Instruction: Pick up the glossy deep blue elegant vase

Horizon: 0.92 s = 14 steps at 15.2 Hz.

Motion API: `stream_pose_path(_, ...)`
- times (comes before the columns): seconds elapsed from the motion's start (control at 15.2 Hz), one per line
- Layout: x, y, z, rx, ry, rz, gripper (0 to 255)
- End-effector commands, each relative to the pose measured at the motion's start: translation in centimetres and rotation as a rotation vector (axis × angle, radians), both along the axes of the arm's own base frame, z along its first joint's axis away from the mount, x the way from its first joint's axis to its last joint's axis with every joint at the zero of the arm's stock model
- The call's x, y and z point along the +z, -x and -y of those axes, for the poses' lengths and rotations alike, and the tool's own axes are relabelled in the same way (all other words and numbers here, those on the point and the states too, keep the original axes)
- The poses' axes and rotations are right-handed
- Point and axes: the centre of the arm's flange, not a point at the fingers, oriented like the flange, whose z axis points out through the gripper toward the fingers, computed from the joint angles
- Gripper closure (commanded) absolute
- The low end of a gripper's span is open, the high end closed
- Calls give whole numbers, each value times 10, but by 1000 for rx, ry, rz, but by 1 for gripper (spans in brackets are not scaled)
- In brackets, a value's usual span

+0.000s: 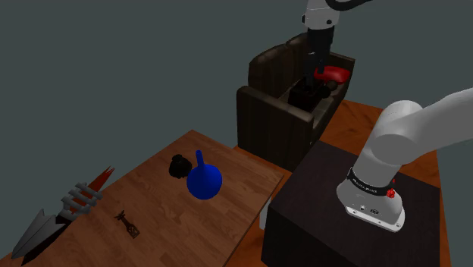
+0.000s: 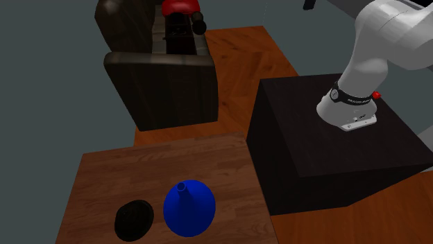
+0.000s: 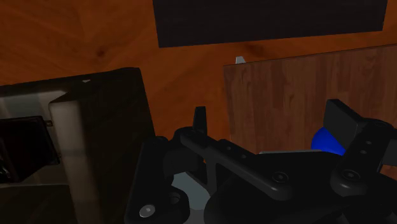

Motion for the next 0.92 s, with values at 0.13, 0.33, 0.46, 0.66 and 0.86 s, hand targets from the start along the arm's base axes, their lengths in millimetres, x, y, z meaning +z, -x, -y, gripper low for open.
stream_pose_path(0.13, -15, -16, -14, -5, -4, -1, 0)
stream_pose_path(0.33, -38, -39, -36, -14, -10, -3, 0)
stream_pose_path(0.46, -53, -55, -51, -19, -14, -4, 0)
stream_pose_path(0.66, -75, -79, -72, -27, -20, -6, 0)
stream_pose_path(0.86, -98, -103, -94, -35, -26, -7, 0)
